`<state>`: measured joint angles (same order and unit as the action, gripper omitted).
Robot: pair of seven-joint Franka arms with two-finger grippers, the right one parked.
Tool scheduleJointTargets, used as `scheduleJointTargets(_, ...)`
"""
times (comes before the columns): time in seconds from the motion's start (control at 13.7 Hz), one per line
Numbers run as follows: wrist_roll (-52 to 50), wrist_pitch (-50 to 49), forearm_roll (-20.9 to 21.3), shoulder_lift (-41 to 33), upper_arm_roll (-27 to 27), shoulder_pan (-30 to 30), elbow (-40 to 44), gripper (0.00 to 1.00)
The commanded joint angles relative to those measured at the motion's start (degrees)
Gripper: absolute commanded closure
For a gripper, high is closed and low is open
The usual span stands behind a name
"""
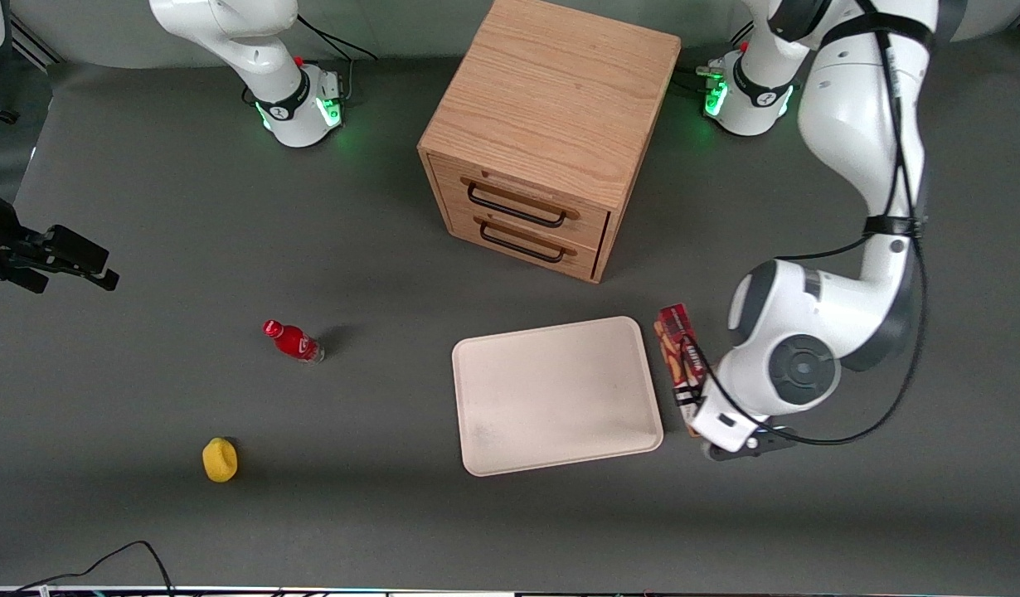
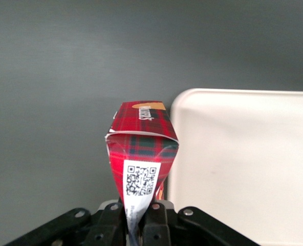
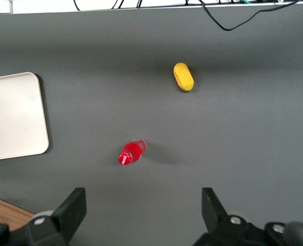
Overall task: Place red cookie box on tray
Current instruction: 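Carry the box over the white tray and lower it inside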
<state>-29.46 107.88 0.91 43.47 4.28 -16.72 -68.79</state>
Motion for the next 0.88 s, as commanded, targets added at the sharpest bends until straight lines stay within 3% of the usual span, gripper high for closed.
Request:
scheduleJointTargets(0.0, -0.86, -0.84, -0.39, 5.12, -0.85, -3.14, 7.78, 1.0)
scheduleJointTargets(0.66, -2.26, 5.49, 0.14, 9.44, -0.94, -4.55, 7.36, 1.0)
scheduleJointTargets(0.73, -2.79, 6.19, 0.14, 9.44, -0.94, -4.55, 6.57, 0.96)
scheduleJointTargets(0.8, -2.88, 6.72, 0.32, 9.35, -0.94, -4.55, 6.04, 0.01)
